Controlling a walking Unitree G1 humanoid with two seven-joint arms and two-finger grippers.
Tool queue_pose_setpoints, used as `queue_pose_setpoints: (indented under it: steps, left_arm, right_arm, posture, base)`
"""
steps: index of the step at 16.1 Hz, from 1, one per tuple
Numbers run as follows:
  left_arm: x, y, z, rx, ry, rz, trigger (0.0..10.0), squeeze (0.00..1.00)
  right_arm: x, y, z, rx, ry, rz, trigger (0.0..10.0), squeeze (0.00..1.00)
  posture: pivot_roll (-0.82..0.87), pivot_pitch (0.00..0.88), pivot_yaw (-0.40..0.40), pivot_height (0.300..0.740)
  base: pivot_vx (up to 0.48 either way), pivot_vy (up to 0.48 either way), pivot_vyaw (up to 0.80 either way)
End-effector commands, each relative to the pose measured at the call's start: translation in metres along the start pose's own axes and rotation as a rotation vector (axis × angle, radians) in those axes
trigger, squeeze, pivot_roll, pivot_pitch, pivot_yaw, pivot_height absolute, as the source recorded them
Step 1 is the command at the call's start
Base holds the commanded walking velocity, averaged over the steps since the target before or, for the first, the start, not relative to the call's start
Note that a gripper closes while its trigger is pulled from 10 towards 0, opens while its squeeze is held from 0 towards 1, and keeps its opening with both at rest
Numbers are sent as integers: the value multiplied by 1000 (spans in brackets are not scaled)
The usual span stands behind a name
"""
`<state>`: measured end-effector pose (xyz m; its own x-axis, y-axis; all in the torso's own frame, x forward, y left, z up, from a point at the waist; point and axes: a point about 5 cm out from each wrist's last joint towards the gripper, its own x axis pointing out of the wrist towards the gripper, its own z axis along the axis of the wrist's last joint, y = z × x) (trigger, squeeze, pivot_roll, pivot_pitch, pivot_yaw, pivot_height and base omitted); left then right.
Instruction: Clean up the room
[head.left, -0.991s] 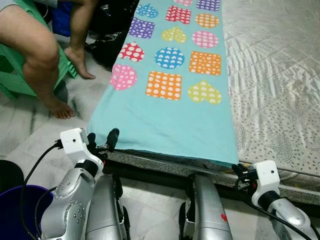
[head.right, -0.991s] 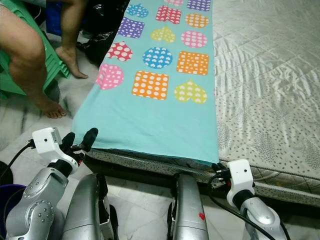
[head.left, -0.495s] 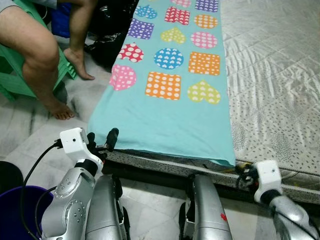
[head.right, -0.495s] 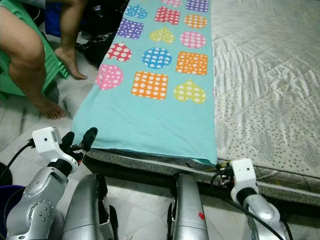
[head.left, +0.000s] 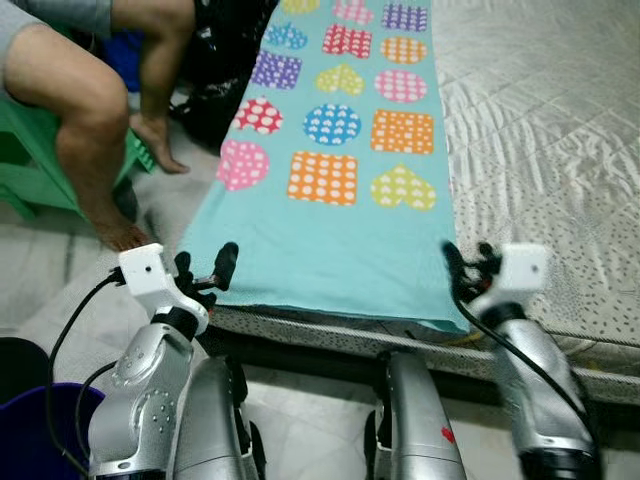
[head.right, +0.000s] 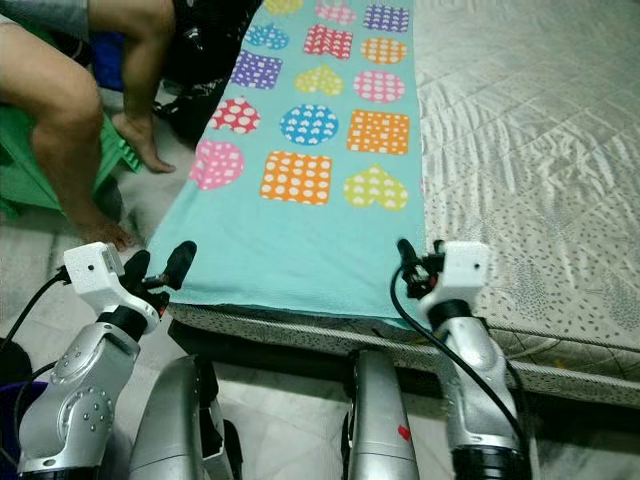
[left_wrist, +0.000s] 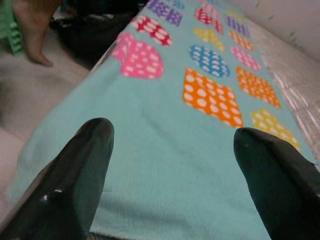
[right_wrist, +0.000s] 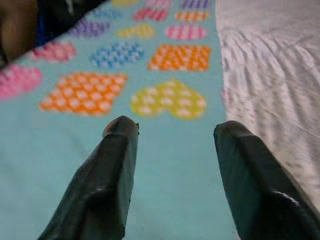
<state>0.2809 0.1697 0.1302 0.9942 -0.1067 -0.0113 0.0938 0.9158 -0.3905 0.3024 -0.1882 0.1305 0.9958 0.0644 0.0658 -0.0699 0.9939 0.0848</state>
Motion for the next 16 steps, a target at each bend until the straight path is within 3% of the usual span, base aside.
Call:
queue_pose_setpoints:
  steps: [1,3,4,8,16]
  left_arm:
    - [1,0,-1,5,4,-2,10000,0]
    - [2,2,-1,-11,3,6,10000,0]
    - [2,2,-1,-16,3,6,10000,0]
    - [1,2,-4,-13,-1,3,10000,0]
    - [-1,2,-5,-11,-4,6,10000,0]
  right_arm:
    - [-1,0,4,12,-5,-30,10000,1000]
    - [1,10,9,49,-17,-4,10000,1000]
    - [2,11,12,55,-30,3,10000,0]
    - [13,21,31,105,-79,20,10000,0]
    - [14,21,29,113,-56,21,10000,0]
  posture:
    - [-38,123,17,546]
    - [-37,113,16,546]
    - [-37,113,16,546]
    - [-39,103,15,582]
    - [-33,110,2,675]
  base:
    - [0,0,0]
    - [0,0,0]
    - [0,0,0]
    - [0,0,0]
    - [0,0,0]
